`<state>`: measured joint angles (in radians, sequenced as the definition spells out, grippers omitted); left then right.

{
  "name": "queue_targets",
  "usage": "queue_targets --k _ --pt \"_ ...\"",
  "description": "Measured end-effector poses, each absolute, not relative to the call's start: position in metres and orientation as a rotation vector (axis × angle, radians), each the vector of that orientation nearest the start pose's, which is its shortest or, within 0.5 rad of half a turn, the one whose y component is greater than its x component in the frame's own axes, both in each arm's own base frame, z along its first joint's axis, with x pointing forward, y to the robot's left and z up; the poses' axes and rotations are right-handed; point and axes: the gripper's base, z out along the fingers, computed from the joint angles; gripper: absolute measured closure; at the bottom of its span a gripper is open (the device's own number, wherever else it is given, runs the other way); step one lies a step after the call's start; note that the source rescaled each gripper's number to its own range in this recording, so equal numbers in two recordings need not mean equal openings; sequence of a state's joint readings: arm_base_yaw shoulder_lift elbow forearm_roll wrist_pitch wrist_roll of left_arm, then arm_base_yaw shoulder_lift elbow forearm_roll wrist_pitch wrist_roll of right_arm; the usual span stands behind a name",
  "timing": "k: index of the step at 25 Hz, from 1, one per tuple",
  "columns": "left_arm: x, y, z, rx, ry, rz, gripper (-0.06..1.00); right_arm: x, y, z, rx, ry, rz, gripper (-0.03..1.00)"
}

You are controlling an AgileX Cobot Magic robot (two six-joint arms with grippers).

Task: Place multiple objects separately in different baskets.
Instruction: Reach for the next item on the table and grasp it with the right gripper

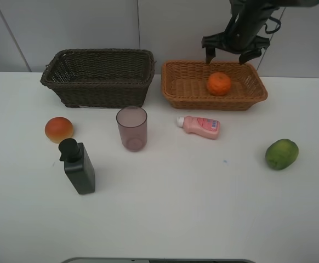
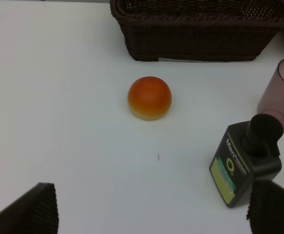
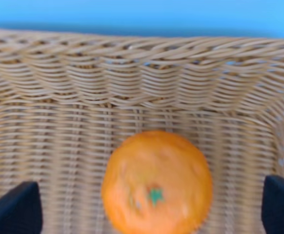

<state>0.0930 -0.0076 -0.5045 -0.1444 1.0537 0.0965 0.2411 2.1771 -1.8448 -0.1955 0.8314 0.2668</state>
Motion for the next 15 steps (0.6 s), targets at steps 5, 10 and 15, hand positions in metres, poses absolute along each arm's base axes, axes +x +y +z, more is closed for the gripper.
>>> queue_targets --k 5,10,15 --pt "-0.006 -0.012 0.280 0.011 2.017 -0.052 -0.06 0.445 0.095 0.244 -0.085 2.626 -0.085 -0.03" --pt "-0.006 -0.012 0.280 0.011 2.017 -0.052 -0.06 0.405 0.084 0.244 -0.069 2.648 -0.081 -0.03" --pt "-0.006 -0.012 0.280 0.011 2.017 -0.051 -0.06 0.370 0.067 0.230 -0.046 2.715 -0.108 -0.03"
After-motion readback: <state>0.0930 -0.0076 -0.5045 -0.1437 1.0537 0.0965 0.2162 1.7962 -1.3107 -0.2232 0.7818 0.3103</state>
